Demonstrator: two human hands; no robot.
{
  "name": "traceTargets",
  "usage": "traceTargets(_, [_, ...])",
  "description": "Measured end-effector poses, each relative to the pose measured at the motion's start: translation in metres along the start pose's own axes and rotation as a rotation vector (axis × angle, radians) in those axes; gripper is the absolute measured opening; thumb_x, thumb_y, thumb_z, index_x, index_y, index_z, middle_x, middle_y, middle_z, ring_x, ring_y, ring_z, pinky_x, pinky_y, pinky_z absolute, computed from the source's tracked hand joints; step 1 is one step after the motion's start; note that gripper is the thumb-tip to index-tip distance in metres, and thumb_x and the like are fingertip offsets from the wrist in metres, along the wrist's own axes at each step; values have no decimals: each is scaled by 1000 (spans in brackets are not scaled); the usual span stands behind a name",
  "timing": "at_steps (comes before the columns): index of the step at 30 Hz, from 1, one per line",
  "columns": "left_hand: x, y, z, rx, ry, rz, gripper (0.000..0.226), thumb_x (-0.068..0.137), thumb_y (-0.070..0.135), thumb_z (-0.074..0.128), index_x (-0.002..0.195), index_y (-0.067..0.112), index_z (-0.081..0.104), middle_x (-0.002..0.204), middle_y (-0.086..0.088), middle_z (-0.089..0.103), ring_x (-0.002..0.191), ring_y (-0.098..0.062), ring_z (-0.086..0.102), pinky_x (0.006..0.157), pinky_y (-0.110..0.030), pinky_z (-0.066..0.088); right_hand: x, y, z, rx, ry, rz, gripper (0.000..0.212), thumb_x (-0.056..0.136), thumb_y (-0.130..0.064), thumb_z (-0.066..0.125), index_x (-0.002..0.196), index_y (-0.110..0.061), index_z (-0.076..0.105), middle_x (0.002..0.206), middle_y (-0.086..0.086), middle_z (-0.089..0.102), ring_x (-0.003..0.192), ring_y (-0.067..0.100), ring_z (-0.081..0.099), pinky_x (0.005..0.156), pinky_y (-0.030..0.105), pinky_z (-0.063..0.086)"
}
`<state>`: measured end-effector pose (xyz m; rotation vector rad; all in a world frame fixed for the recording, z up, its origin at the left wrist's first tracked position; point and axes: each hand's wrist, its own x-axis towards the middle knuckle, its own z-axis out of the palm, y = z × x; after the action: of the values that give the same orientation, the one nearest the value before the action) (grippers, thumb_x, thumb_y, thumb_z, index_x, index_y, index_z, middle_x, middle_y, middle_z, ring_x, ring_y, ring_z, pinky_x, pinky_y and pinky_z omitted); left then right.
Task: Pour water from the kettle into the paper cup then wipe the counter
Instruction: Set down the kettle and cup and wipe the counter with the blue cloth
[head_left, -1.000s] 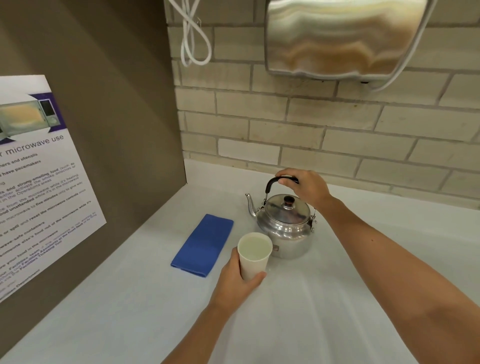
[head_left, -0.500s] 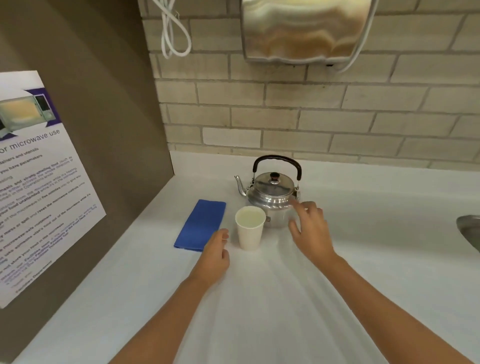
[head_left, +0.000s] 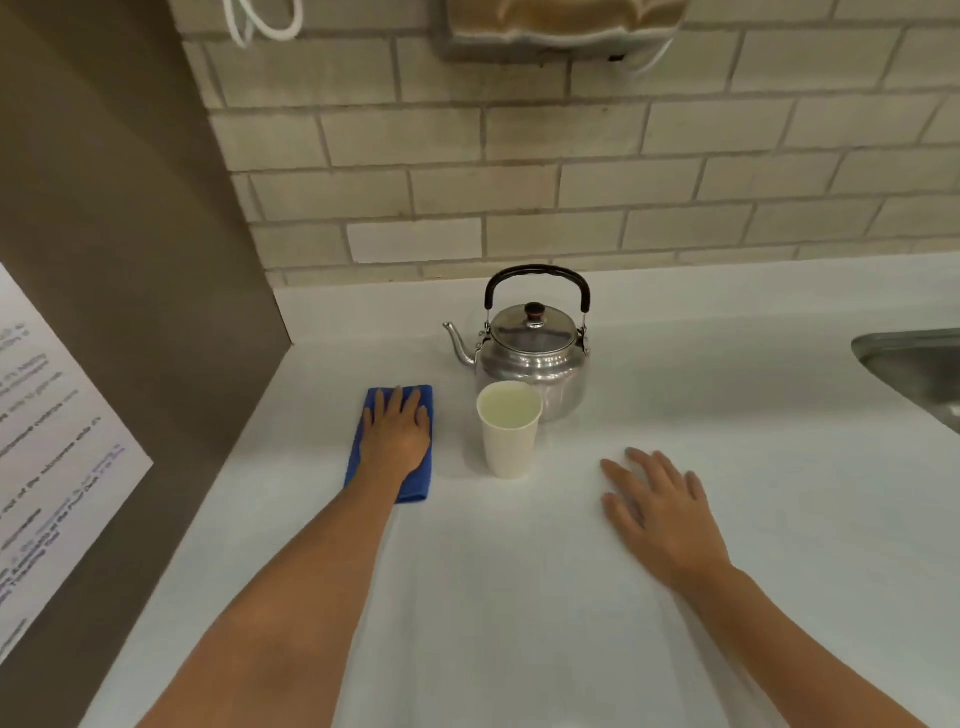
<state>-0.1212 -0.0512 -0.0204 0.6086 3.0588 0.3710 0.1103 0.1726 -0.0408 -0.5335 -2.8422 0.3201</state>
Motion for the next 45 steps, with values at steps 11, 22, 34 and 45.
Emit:
traceTargets(11, [-59, -64, -3, 104, 58, 132, 47, 97, 24, 27, 144, 16, 27, 155, -9, 24, 140, -32, 23, 114, -45, 20, 0, -5, -1, -20, -50, 45, 44, 95, -42, 38, 138, -35, 36, 152, 0, 30, 142, 26, 18, 115, 47, 16])
traceTargets(22, [-183, 128, 30, -28, 52, -338, 55, 97, 27, 19, 146, 10, 0, 157, -15, 0, 144, -38, 0, 117, -48, 0, -2, 14, -34, 43, -140, -8, 45, 99, -34, 28, 144, -26, 28, 153, 4, 26, 141, 24, 20, 114, 46, 22])
traceTargets(34, [-215, 180, 57, -27, 156, -436, 54, 97, 30, 18, 147, 16, 4, 158, -10, 2, 145, -32, 4, 118, -43, 4, 4, 102, -54, -28, -198, -118, 42, 98, -35, 27, 139, -31, 32, 153, -1, 24, 142, 22, 14, 112, 52, 14])
traceTargets(45, [-67, 342, 83, -35, 51, -352, 56, 97, 25, 22, 146, 7, 3, 157, -16, 1, 143, -39, -1, 118, -48, 0, 58, 202, -62, -65, -244, -109, 43, 98, -41, 20, 140, -50, 18, 157, -7, 12, 144, 24, 3, 113, 57, 11])
